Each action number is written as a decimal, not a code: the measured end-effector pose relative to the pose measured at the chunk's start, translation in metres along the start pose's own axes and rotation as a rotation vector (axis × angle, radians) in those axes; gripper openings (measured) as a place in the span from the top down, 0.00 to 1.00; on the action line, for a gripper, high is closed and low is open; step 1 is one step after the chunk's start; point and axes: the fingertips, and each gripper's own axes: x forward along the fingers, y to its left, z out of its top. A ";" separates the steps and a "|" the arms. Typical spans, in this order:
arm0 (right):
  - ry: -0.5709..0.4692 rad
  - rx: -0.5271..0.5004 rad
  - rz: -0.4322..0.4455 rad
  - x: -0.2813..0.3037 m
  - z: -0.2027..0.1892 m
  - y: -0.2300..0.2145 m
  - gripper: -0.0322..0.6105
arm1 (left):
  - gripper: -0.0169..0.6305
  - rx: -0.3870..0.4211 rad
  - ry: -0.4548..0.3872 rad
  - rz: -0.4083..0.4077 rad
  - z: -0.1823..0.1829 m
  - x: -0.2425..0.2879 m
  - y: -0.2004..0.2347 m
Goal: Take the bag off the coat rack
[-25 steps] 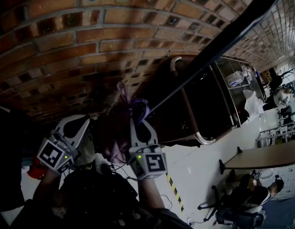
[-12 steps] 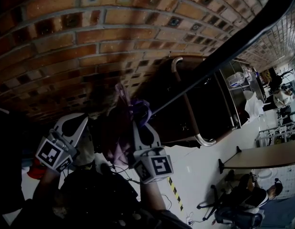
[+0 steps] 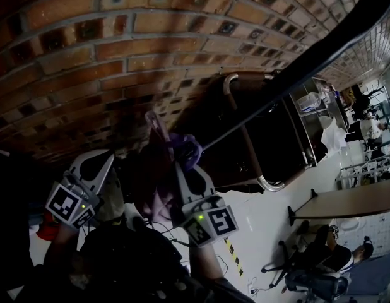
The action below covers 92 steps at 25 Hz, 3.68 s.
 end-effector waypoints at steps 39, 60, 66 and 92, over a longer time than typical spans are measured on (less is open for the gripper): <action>-0.041 0.057 0.219 -0.008 0.026 0.089 0.87 | 0.96 -0.009 -0.039 -0.028 0.011 -0.034 0.008; -0.031 0.163 0.384 -0.167 -0.018 0.114 0.87 | 0.96 0.015 -0.031 0.050 -0.008 -0.101 -0.138; -0.031 0.158 0.352 -0.239 -0.025 0.105 0.87 | 0.96 0.015 -0.030 0.046 -0.015 -0.122 -0.210; -0.063 0.143 0.270 -0.373 -0.029 0.126 0.87 | 0.96 0.038 -0.050 0.126 -0.011 -0.231 -0.307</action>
